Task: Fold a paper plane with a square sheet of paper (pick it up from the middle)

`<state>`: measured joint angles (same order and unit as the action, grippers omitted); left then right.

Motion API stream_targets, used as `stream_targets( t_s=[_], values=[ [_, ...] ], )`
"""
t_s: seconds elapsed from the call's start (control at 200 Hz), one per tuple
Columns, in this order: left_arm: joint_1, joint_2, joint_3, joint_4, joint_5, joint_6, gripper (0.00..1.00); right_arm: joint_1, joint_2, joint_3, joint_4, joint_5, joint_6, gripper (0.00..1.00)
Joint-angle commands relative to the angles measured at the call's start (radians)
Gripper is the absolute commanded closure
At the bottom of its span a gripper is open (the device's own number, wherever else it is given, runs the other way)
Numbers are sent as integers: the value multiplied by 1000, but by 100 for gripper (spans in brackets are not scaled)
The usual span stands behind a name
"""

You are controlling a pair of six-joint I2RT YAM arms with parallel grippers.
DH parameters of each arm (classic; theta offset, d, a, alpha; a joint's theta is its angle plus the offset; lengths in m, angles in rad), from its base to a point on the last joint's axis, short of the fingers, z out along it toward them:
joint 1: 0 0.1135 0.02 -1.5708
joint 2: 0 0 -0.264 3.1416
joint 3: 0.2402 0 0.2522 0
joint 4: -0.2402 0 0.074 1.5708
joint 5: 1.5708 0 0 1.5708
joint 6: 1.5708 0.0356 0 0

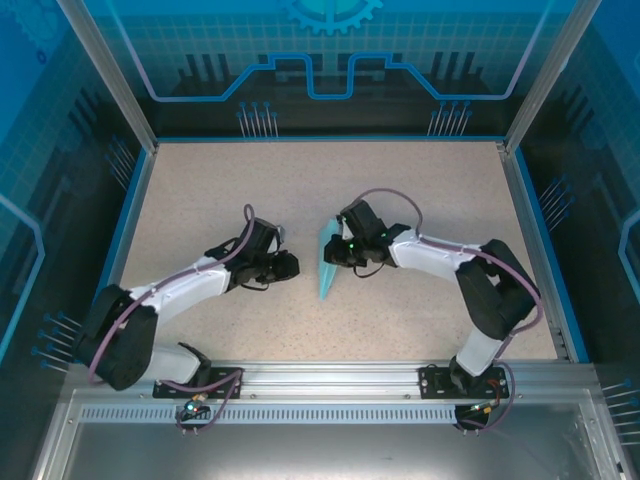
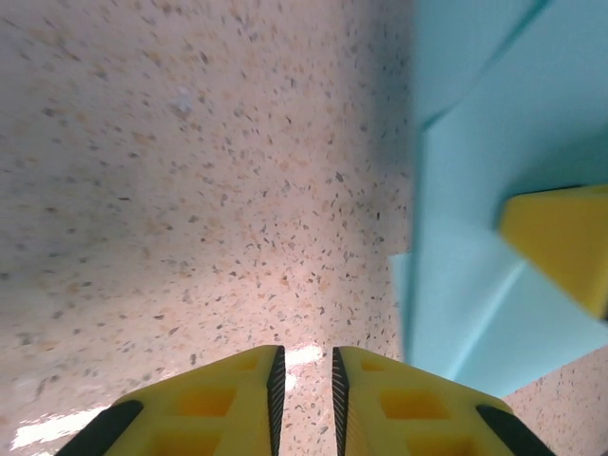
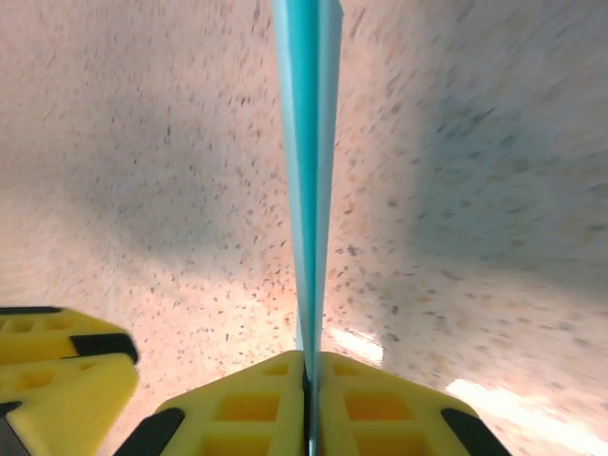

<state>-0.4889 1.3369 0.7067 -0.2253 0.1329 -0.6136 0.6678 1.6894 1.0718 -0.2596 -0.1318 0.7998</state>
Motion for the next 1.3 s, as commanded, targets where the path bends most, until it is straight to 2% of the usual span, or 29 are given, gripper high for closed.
stream_targets(
  t_s=[0.0, 0.17, 0.355, 0.45, 0.565, 0.755, 1.295],
  values=[
    [7, -82, -45, -17, -105, -34, 75, 33, -43, 96, -424, 284, -117, 90],
    [25, -161, -86, -14, -134, -50, 73, 79, 4, 218, -728, 534, -99, 90],
    [39, -212, -126, 10, -119, -72, 72, 130, 166, 393, -999, 628, 9, 91],
    [41, -229, -138, 7, -101, -80, 71, 154, 222, 482, -1087, 624, 56, 91],
    [42, -235, -126, -18, -85, -71, 71, 165, 242, 538, -1118, 594, 87, 90],
    [42, -247, -108, -41, -69, -72, 70, 169, 228, 538, -1090, 528, 92, 90],
    [45, -234, -87, -66, -68, -54, 69, 163, 231, 578, -1093, 506, 35, 90]
  ],
)
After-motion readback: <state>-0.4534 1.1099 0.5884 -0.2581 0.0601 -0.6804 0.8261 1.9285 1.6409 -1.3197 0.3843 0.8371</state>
